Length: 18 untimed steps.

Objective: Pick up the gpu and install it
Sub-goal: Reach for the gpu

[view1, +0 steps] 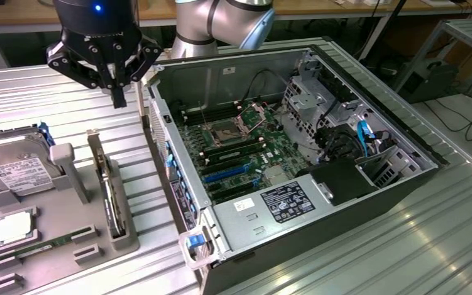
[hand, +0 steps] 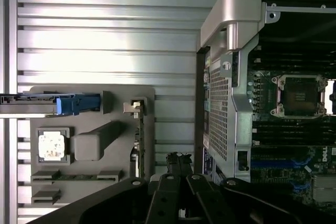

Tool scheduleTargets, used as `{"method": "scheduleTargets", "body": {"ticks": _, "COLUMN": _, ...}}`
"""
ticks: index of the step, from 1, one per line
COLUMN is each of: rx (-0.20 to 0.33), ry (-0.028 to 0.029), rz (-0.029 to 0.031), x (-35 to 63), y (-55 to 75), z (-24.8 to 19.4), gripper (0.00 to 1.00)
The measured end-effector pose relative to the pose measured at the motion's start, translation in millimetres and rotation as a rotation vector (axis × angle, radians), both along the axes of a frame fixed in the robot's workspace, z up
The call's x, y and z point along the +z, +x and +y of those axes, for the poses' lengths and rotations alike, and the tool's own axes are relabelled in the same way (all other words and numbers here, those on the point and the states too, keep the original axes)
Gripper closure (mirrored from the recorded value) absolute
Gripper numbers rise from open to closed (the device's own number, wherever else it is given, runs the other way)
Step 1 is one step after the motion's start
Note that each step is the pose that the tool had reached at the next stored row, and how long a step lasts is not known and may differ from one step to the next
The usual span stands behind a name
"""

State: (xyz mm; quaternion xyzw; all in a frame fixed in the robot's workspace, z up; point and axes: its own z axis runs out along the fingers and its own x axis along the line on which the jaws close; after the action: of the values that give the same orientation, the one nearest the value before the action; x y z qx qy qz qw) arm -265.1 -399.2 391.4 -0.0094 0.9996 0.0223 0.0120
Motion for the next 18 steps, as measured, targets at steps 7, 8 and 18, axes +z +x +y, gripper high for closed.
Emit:
{"method": "scheduleTargets", "body": {"ticks": 7, "rx": 0.0, "ry": 0.0, "rz": 0.0, "x": 0.3, "y": 4.1, "z": 0.0, "gripper": 0.89}}
{"method": "scheduleTargets", "body": {"ticks": 8, "rx": 0.0, "ry": 0.0, "rz": 0.0, "x": 0.4, "y": 4.7, "z": 0.0, "gripper": 0.89}}
{"method": "scheduleTargets", "body": {"ticks": 18, "rx": 0.0, "ry": 0.0, "rz": 0.0, "x": 0.9, "y": 10.7, "z": 0.0, "gripper": 0.89}}
